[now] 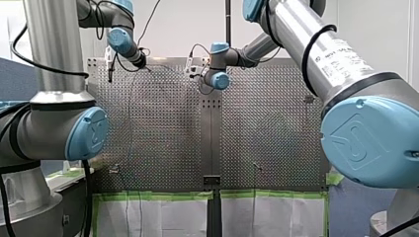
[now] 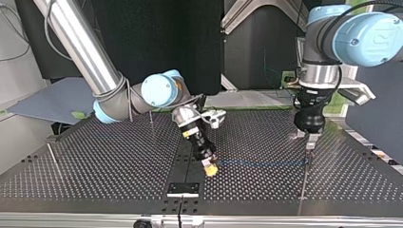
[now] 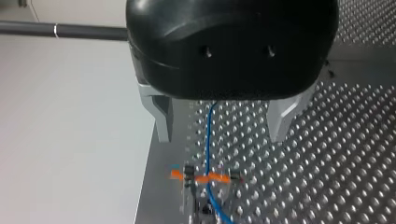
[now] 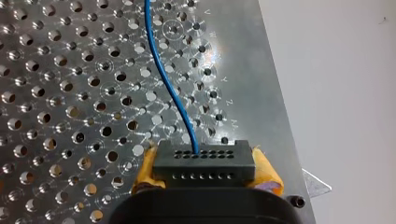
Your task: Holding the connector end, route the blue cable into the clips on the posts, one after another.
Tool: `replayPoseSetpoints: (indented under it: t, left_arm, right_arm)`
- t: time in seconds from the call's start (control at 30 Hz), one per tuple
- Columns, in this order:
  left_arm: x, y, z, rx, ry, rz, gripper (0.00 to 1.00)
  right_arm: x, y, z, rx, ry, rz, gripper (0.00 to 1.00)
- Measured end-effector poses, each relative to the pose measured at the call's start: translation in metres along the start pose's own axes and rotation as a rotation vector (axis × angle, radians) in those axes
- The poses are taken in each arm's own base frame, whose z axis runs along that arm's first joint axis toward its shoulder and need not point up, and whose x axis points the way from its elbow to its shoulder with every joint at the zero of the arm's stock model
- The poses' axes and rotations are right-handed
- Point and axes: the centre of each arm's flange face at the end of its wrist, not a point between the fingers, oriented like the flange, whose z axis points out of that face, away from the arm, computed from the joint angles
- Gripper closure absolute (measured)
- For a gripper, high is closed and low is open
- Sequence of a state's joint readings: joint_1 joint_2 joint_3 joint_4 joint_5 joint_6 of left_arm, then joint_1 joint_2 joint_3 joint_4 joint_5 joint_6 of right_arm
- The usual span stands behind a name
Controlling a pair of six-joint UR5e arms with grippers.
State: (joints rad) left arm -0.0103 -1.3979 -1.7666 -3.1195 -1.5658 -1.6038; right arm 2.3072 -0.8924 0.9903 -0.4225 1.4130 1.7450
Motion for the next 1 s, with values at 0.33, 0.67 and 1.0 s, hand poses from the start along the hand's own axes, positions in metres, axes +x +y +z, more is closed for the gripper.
replayPoseSetpoints:
  t: [0.33, 0.67, 1.0]
  left_arm:
    - [-0.013, -0.027, 0.011, 0.122, -0.011, -0.003, 0.00]
    - [-0.013, -0.040, 0.038, 0.155, -0.006, 0.001, 0.00]
    - [-0.003, -0.042, 0.057, 0.145, 0.013, 0.001, 0.00]
  right_arm:
    - [-0.001, -0.004, 0.000, 0.004, -0.002, -0.004, 1.00]
    - [-0.001, -0.013, 0.000, 0.016, -0.001, -0.006, 1.00]
    - [0.005, -0.021, 0.001, 0.026, 0.007, -0.008, 1.00]
